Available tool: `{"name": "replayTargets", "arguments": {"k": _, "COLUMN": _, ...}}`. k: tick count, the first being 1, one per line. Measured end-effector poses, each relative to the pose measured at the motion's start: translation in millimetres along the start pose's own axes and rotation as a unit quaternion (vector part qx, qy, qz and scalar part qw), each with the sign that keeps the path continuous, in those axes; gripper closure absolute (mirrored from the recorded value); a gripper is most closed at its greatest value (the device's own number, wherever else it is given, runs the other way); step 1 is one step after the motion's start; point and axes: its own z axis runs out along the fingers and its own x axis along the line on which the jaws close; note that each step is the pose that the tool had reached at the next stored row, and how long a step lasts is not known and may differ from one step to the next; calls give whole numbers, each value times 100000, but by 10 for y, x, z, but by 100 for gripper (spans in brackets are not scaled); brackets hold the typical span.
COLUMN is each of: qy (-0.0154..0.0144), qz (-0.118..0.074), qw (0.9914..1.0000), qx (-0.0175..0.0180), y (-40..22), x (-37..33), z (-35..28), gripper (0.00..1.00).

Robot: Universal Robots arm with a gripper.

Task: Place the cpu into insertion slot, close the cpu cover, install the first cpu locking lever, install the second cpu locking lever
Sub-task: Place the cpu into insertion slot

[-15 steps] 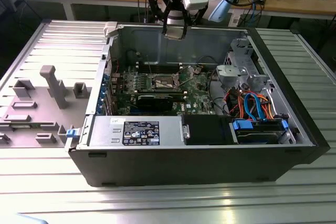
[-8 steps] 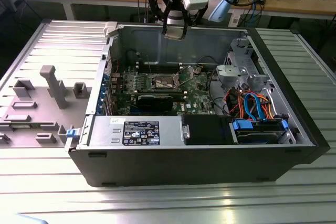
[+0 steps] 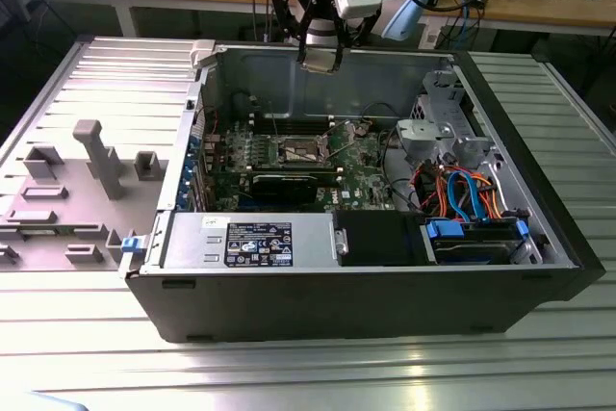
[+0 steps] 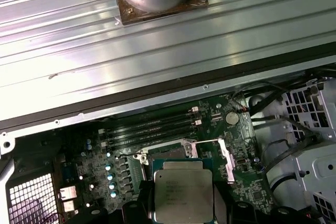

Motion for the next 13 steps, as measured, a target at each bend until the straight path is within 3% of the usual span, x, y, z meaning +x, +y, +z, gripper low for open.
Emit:
{"name": "replayTargets", "arguments": {"k": 6, "qy": -9, "qz": 51, "qw": 100000, "qx": 2, "y": -8, "x": -1, "z": 2, "gripper": 45}}
{"name": "replayTargets", "arguments": {"k": 13, "qy": -353, "qz": 3926, "qw": 99922, "qx": -3, "y": -10, "x": -2, "z": 18, "gripper": 45}}
